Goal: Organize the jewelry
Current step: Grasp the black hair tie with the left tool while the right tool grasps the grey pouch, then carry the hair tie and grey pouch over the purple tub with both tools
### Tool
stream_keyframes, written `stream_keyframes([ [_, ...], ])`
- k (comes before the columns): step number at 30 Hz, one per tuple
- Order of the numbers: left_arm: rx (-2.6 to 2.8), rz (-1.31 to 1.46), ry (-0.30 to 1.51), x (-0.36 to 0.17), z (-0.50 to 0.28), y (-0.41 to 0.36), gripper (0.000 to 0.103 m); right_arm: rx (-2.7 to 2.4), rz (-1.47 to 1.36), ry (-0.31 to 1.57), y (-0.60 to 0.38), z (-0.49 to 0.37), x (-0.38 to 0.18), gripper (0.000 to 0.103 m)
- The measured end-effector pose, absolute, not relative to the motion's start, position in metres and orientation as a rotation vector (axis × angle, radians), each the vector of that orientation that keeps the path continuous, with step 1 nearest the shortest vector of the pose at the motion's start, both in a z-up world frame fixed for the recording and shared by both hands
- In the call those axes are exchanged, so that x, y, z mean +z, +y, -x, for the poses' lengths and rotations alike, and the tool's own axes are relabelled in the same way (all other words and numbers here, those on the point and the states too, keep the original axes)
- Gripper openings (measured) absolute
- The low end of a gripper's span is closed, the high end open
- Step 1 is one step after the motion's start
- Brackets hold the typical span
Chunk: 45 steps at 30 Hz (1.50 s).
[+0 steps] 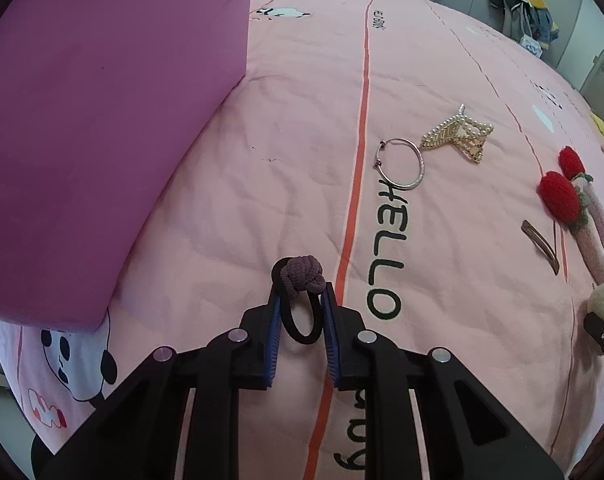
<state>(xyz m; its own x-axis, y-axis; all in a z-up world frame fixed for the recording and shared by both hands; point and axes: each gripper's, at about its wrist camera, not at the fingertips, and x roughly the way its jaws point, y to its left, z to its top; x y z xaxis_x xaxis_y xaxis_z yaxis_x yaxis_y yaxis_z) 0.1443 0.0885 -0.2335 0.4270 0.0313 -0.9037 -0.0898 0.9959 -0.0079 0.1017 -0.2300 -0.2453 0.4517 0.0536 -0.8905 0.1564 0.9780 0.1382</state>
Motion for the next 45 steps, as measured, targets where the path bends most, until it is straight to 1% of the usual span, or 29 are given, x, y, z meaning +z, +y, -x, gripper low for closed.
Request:
stream_keyframes([
  [10, 0.0, 0.078, 1.122, -0.207, -0.108, 0.073, 0.019, -0.025, -0.199, 1.087, -0.22, -0.067, -0.217, 0.054],
  [21, -0.015, 0.095, 1.057, -0.166, -0.068, 0.08, 0.019, 0.053, -0.175, 1.019, -0.189, -0.036, -0.173, 0.054],
  [35, 0.021, 0.089, 0.894, -0.082, -0.033, 0.1, 0.019, 0.151, -0.16, 0.905, -0.152, -0.016, -0.112, 0.054],
  [45, 0.084, 0.115, 0.81, -0.028, -0.03, 0.136, 0.019, 0.312, -0.143, 0.823, -0.089, -0.043, -0.057, 0.054],
])
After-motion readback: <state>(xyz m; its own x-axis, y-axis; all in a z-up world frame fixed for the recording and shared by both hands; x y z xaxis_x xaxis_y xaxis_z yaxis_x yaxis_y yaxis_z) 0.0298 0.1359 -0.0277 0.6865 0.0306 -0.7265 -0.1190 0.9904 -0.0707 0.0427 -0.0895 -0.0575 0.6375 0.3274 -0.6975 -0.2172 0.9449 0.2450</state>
